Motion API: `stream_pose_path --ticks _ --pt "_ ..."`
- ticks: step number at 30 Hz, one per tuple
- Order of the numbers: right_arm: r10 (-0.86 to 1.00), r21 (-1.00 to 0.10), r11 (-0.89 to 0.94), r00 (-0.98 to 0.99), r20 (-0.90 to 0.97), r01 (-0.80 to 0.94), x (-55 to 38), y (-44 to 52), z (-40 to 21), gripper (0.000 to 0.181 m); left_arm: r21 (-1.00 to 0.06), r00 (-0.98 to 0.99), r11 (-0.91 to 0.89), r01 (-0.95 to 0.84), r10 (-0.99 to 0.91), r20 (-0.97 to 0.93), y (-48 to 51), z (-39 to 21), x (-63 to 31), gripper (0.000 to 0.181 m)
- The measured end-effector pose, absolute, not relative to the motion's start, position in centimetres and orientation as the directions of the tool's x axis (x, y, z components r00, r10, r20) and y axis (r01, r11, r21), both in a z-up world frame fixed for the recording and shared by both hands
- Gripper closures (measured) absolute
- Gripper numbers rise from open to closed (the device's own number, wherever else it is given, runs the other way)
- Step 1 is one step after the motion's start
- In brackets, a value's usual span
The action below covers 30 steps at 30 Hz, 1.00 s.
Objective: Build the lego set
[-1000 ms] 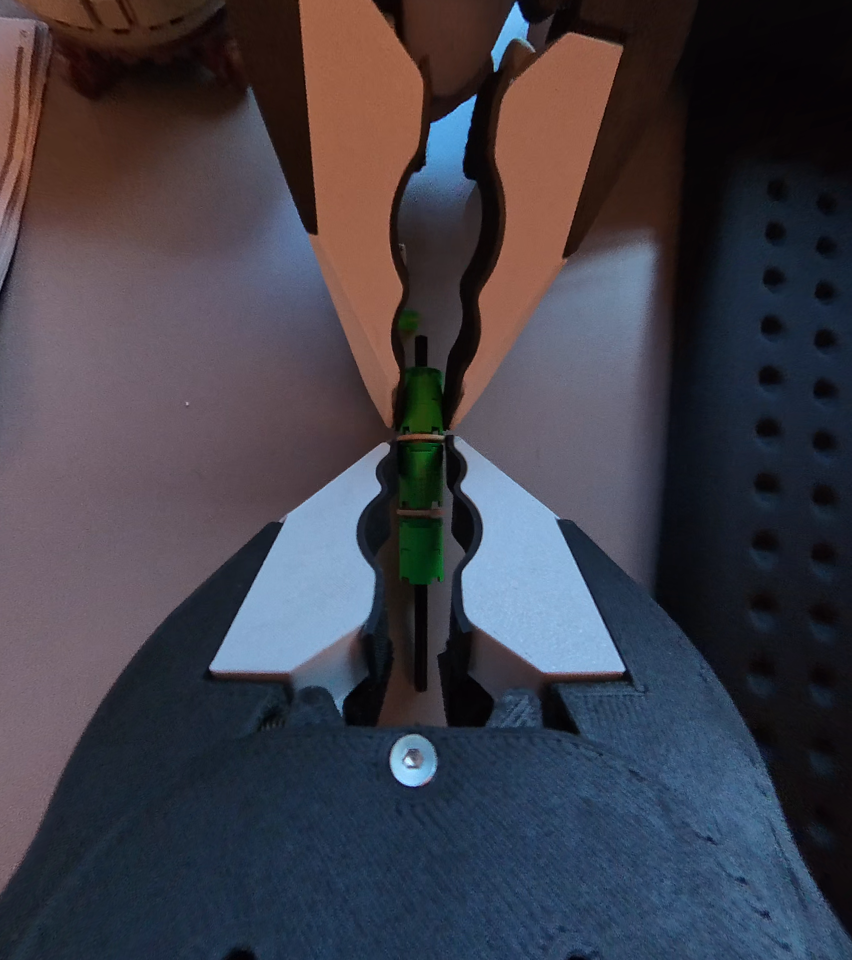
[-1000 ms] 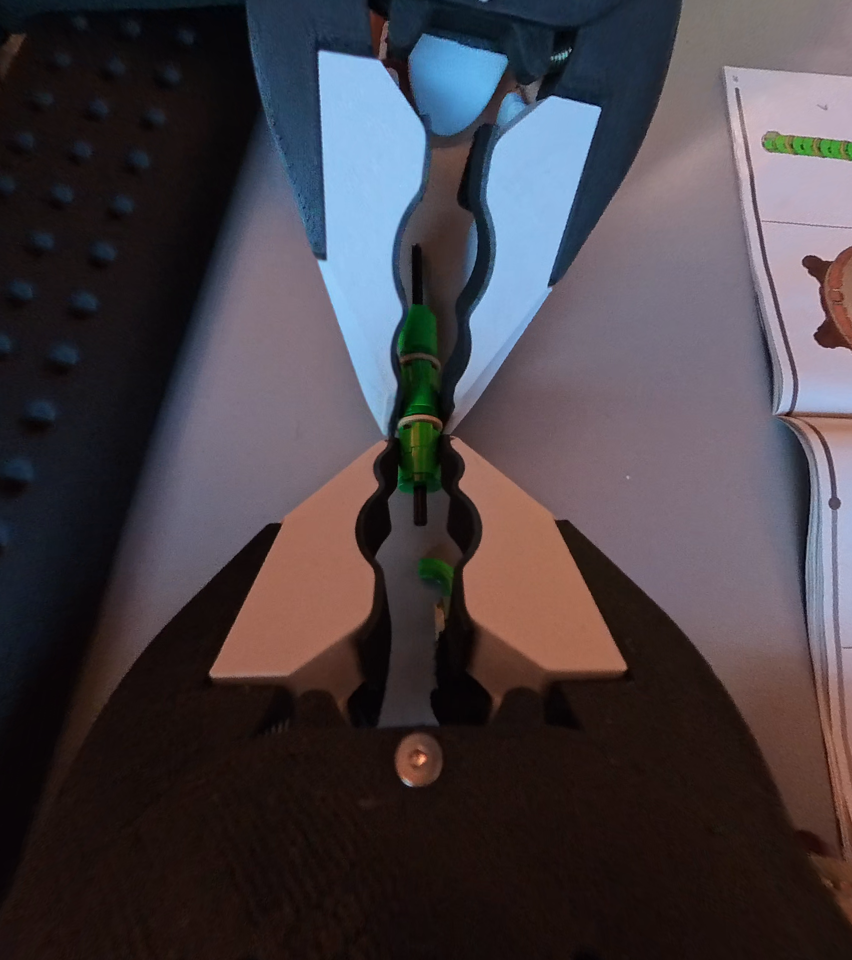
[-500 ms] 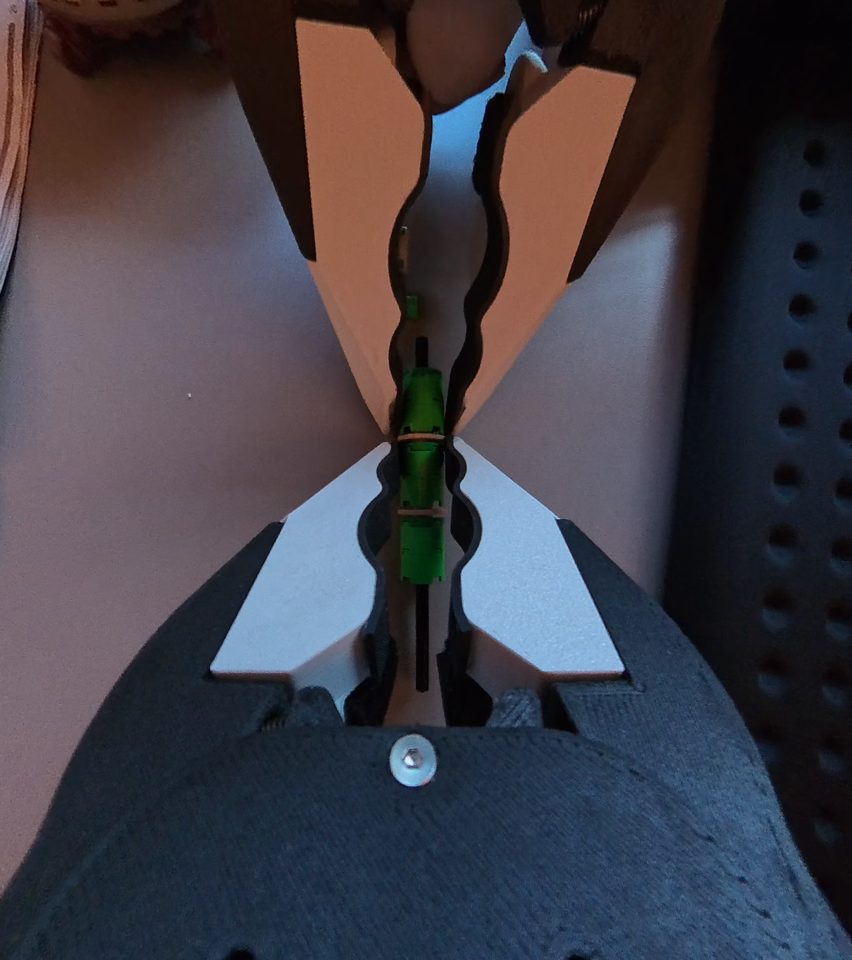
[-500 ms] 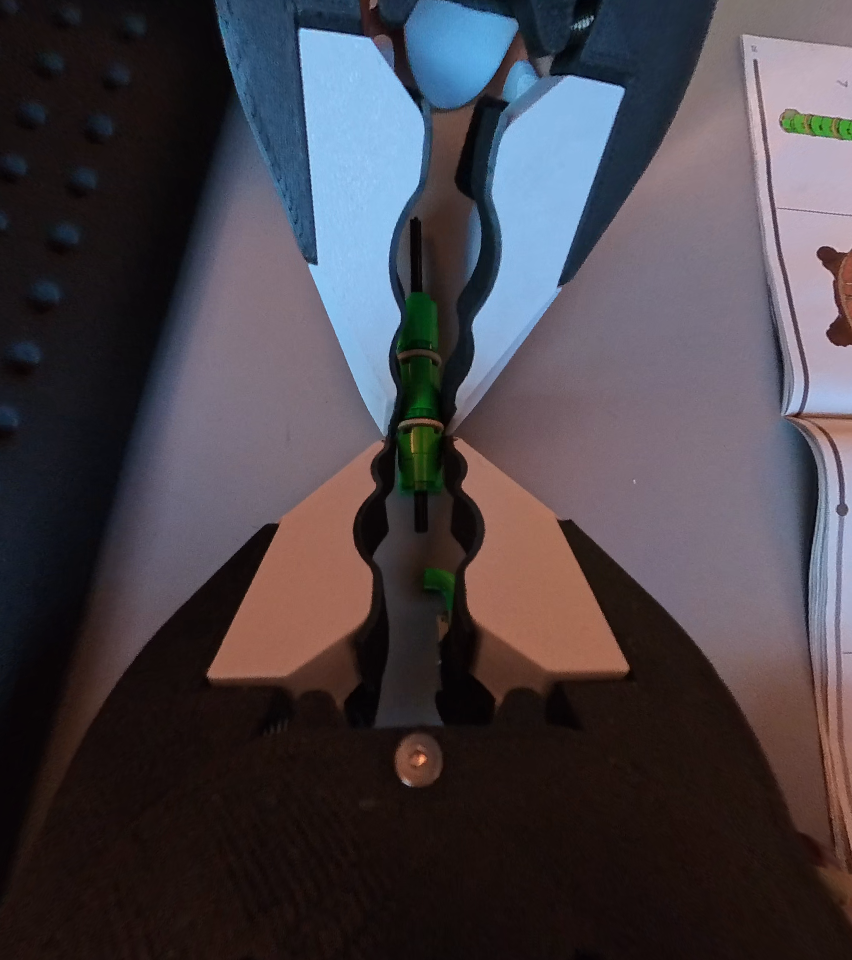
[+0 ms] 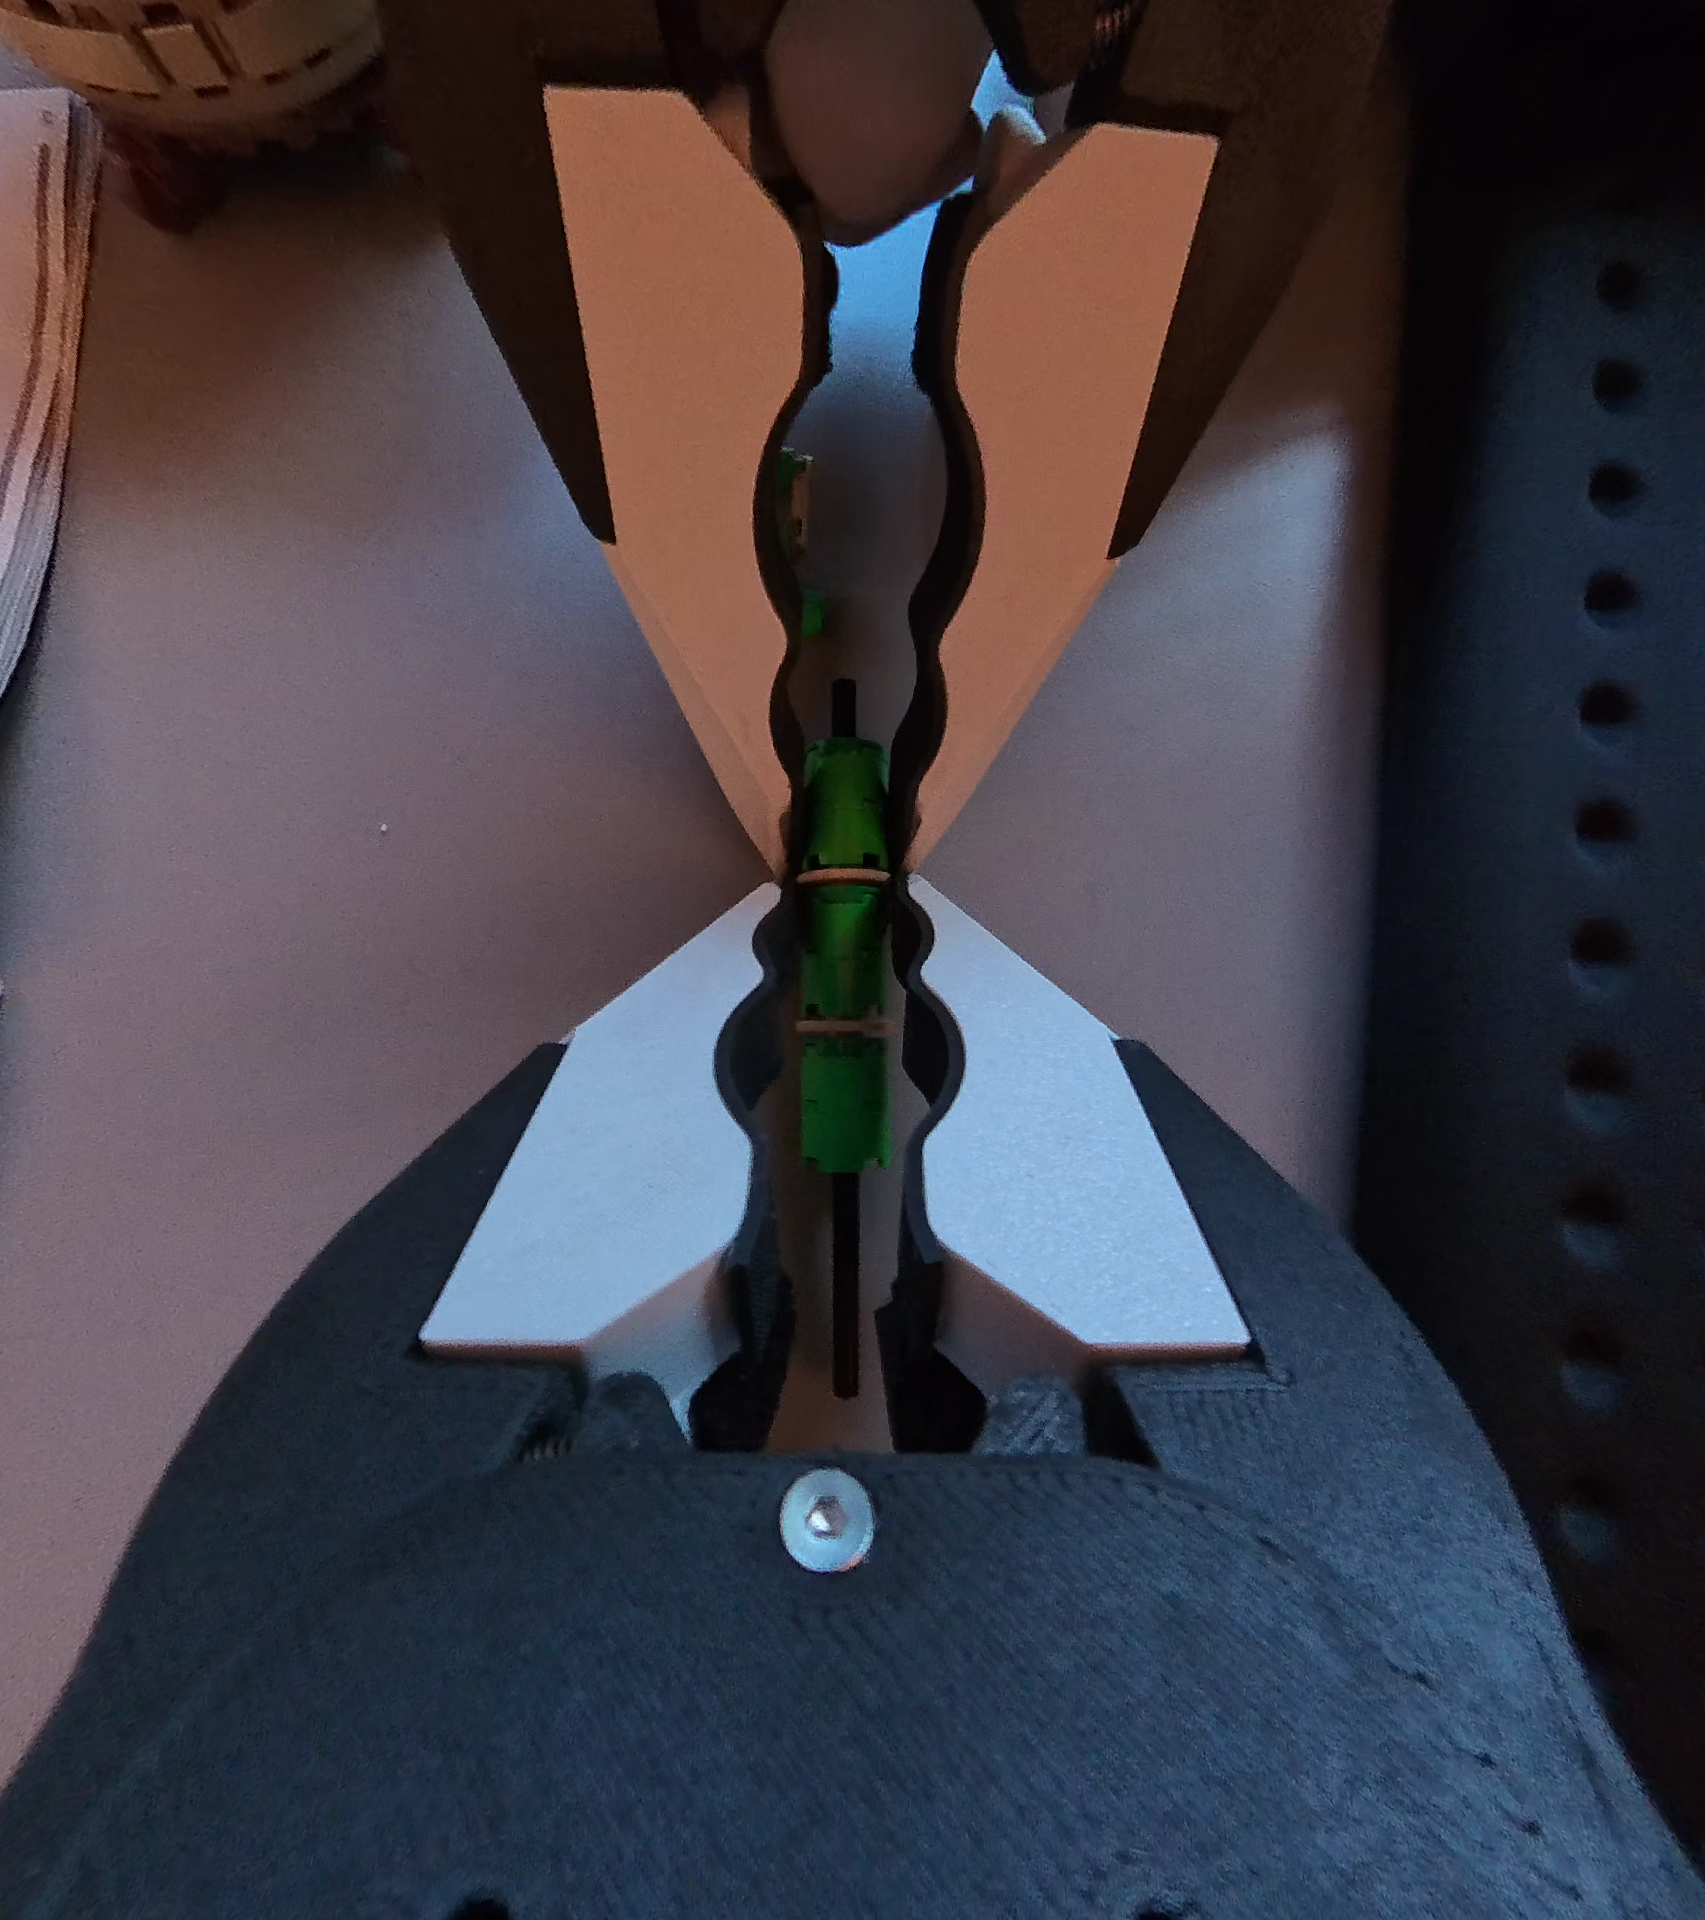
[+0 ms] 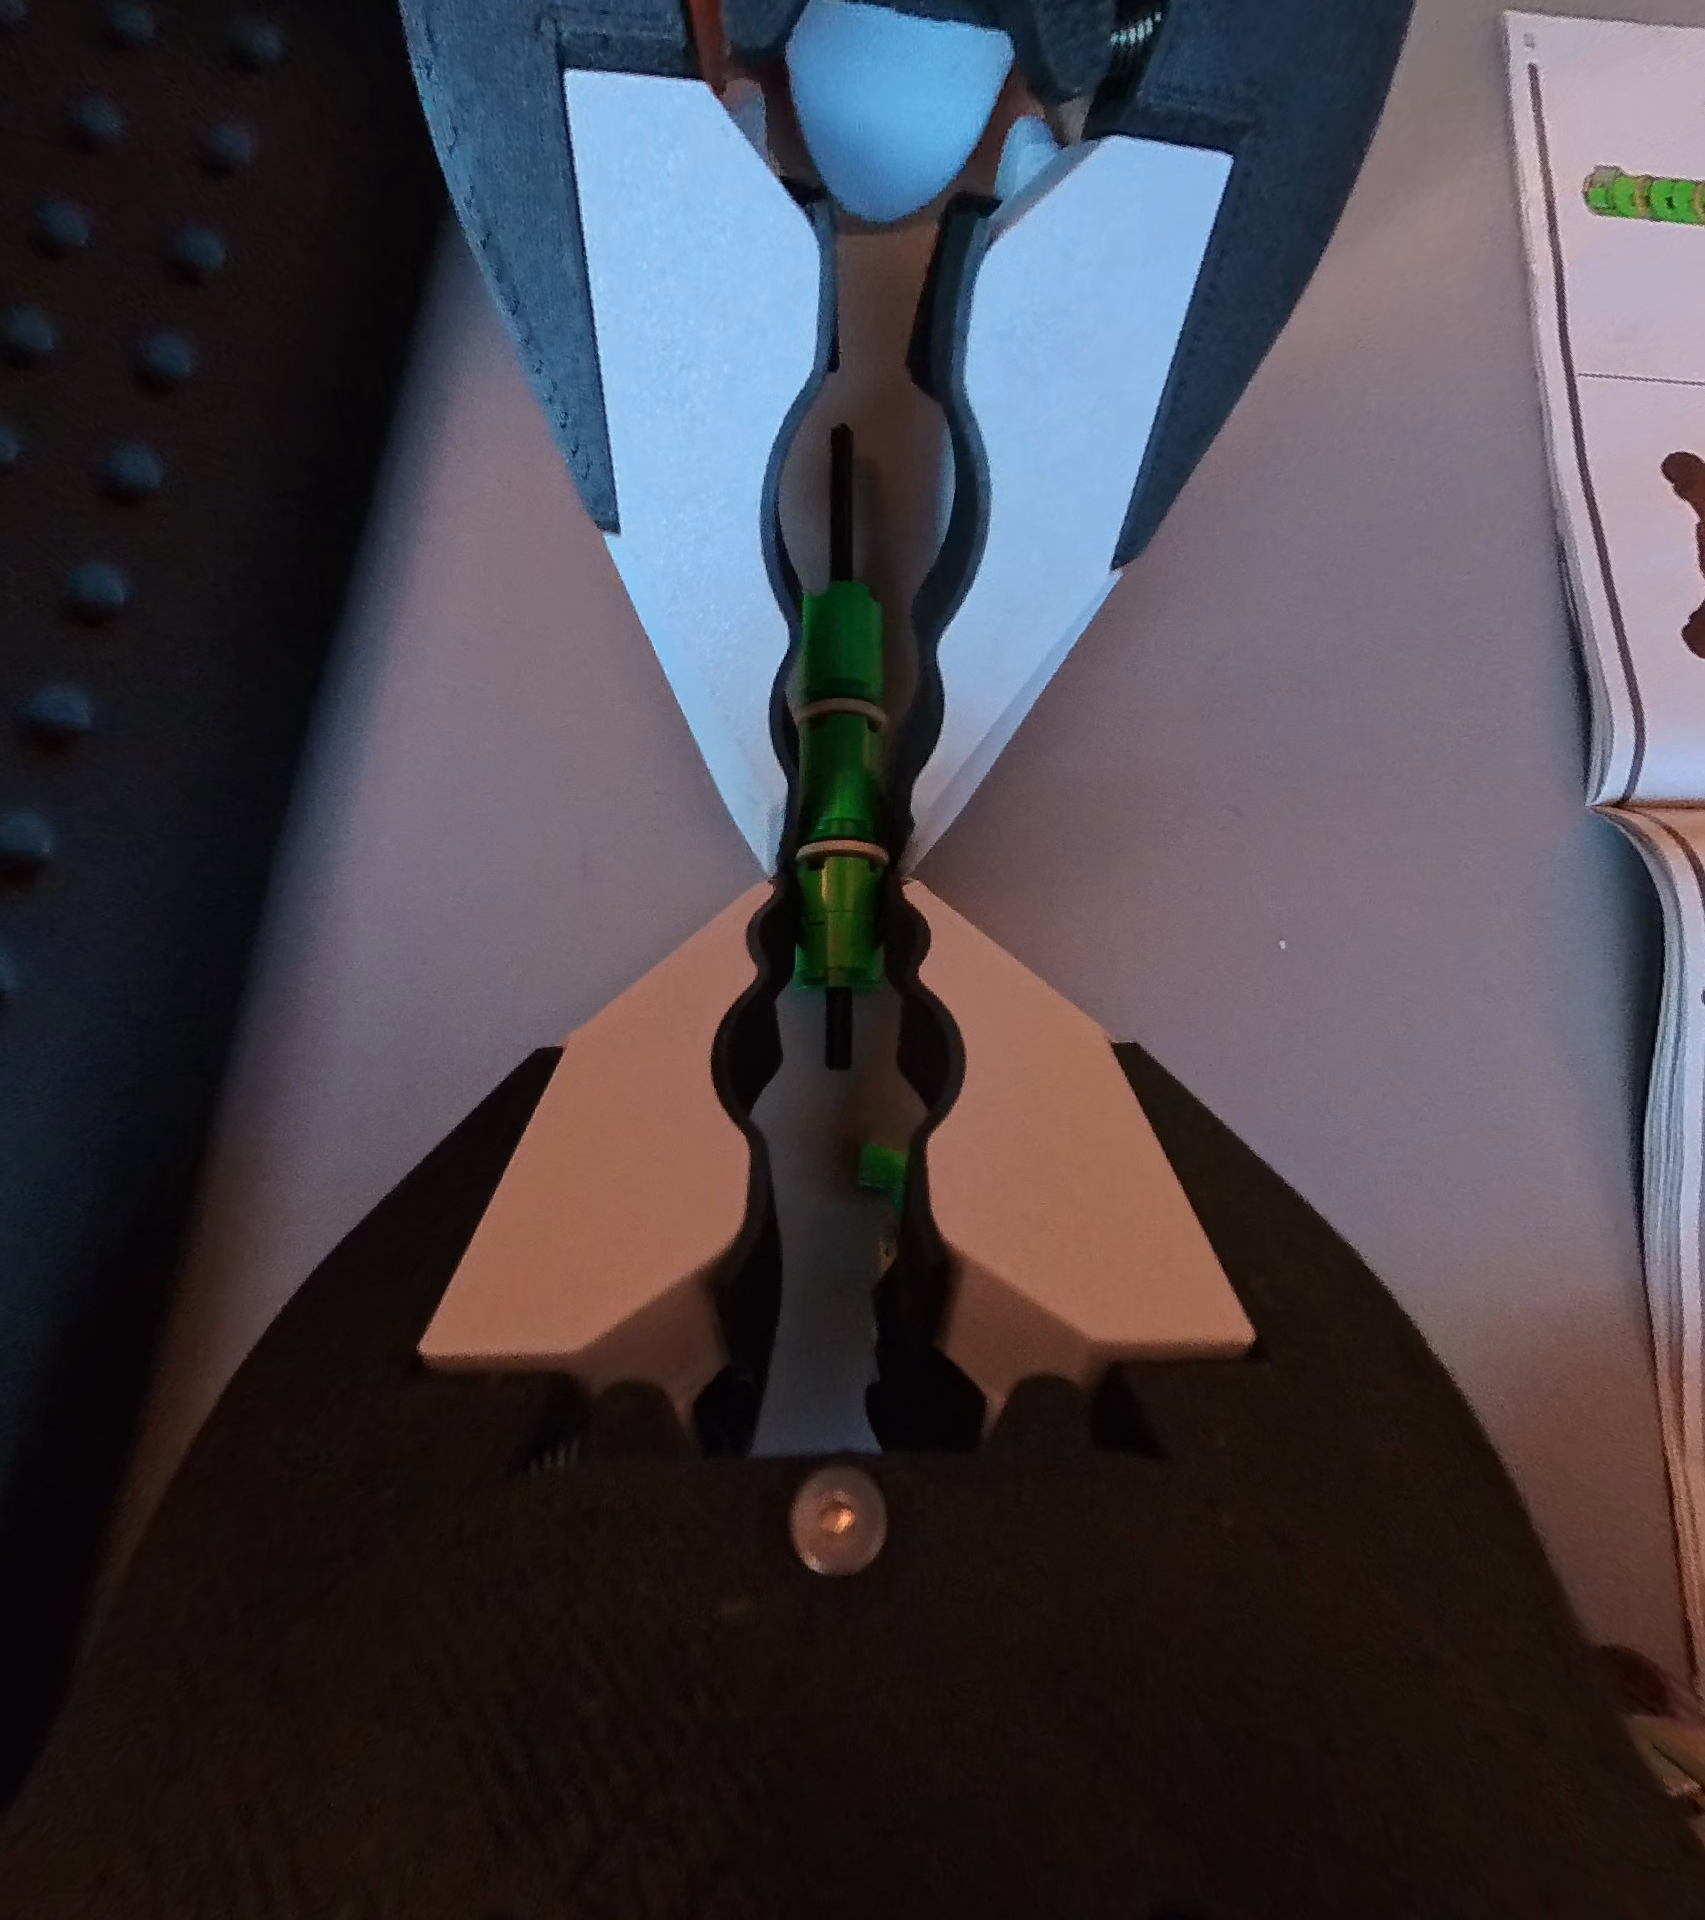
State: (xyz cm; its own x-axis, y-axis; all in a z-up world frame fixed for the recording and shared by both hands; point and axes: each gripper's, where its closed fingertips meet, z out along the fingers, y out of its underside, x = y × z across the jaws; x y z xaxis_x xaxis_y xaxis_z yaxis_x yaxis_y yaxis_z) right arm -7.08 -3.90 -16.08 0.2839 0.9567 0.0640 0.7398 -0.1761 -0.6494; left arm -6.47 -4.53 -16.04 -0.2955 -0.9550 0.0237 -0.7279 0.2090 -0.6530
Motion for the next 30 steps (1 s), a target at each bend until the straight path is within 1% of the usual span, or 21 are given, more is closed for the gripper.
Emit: stream_pose_path --ticks 5,13,30 --pt "0.959 -0.651 -0.171 0.277 0.062 0.739 -7.1 -3.9 -16.1 0.166 -0.641 -0.314 0.248 -0.726 -0.949 -0.012 -4.5 -16.1 -6.7 0.165" --pt "0.965 -0.662 -0.176 0.261 0.031 0.728 -7.1 -4.1 -16.2 0.165 -0.664 -0.314 0.204 -0.719 -0.948 0.048 -4.6 -16.1 -6.8 0.165" --pt "0.964 -0.696 -0.208 0.264 -0.028 0.687 -6.9 -4.9 -15.9 0.165 -0.689 -0.334 0.182 -0.702 -0.938 0.093 -5.4 -15.7 -6.8 0.165"
